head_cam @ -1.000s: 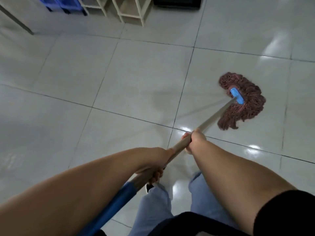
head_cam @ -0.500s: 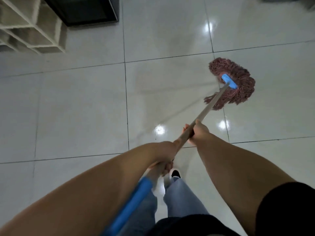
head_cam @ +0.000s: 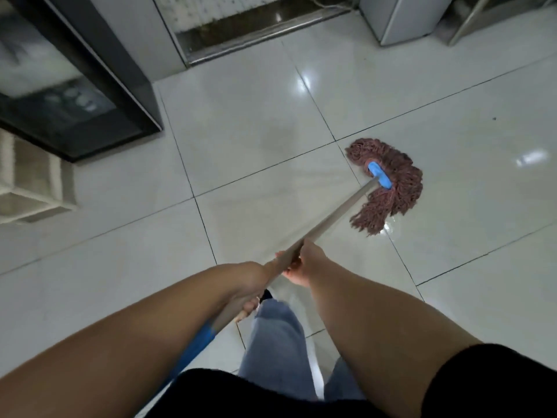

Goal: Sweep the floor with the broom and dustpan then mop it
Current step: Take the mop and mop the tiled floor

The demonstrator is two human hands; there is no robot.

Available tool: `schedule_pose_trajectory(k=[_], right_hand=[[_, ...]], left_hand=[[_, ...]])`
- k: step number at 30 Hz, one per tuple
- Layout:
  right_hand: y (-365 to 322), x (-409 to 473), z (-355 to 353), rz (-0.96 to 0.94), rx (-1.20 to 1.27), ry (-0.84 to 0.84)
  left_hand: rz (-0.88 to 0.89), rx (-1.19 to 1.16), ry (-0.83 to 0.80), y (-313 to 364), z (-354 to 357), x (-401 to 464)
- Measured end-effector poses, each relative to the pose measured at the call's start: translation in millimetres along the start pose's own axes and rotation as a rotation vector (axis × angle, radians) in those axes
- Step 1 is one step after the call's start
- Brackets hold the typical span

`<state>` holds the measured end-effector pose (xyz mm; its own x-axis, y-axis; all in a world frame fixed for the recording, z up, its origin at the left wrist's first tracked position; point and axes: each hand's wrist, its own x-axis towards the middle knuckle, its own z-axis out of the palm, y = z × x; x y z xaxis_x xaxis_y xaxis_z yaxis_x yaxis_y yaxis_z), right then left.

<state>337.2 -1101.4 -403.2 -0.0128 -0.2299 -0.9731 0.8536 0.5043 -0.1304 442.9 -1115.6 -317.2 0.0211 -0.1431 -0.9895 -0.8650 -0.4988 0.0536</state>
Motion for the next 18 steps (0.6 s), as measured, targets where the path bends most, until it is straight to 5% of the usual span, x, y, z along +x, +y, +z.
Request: schedule_pose_trajectory(k=[9, 18], right_hand=[[-74, 21, 44, -0.01, 0.177, -0.047], [-211, 39, 8, 0.002, 0.197, -0.056]], left_hand=[[-0.034, 0.166, -0.017, 94, -58, 26], [-0.029, 0.236, 0.031, 239, -30, 21]])
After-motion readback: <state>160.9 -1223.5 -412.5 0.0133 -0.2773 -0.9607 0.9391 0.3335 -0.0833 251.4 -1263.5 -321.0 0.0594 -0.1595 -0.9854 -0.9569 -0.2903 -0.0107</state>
